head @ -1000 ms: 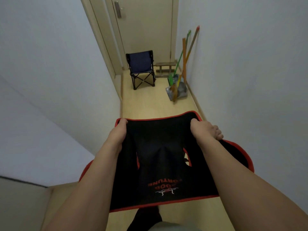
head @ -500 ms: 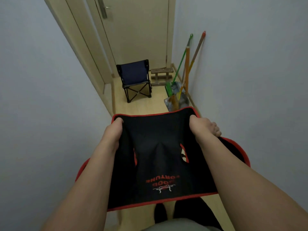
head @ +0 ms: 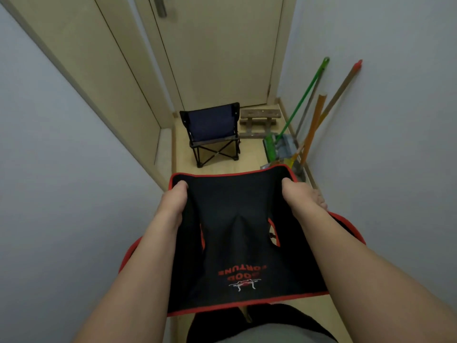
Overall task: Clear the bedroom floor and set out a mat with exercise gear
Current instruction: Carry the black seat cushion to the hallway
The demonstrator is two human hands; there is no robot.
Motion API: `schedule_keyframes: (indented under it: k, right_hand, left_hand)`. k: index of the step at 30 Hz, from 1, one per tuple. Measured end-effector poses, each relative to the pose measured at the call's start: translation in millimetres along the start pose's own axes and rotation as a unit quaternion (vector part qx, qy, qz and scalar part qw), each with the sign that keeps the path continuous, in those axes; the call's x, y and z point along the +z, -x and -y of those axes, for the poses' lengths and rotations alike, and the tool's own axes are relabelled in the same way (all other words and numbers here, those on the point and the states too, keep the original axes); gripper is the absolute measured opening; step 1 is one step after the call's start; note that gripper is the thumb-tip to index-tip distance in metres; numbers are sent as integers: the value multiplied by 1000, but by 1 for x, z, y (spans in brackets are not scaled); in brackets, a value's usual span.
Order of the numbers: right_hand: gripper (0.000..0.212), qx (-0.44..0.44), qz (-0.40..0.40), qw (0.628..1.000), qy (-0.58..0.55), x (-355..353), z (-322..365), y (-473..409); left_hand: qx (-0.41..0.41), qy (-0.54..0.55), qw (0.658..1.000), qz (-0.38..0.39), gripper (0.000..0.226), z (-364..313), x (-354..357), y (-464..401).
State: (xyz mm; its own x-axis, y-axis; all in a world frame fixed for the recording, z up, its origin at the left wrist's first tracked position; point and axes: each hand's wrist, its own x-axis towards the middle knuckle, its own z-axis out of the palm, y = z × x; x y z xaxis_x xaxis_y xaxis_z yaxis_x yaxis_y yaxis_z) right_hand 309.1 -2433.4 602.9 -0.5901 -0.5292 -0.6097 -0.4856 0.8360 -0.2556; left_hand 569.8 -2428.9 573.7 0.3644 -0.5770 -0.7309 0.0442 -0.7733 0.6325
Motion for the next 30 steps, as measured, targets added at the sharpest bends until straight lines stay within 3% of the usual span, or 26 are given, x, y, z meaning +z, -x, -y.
schedule_keyframes:
  k: [6,13,19,22,30]
  right_hand:
    - [64,-9,6,999,44,15,120,-63]
    - [70,26,41,999,1,84,212,-185]
    - [77,61,54,997,-11,147,238,-281]
    - [75,61,68,996,-3,175,240,-320]
    - [91,67,87,994,-4,205,219,-367]
  left_hand:
    - [-53,-65,994,-76,75,-18,16,-218]
    - [-47,-116,988,-93,102,-110,66,-274]
    - [-66,-122,983,-119,77,-116,110,-372]
    - [-75,-112,984,-114,78,-104,128,-413]
    - [-81,-221,962,-135,76,-80,137,-435]
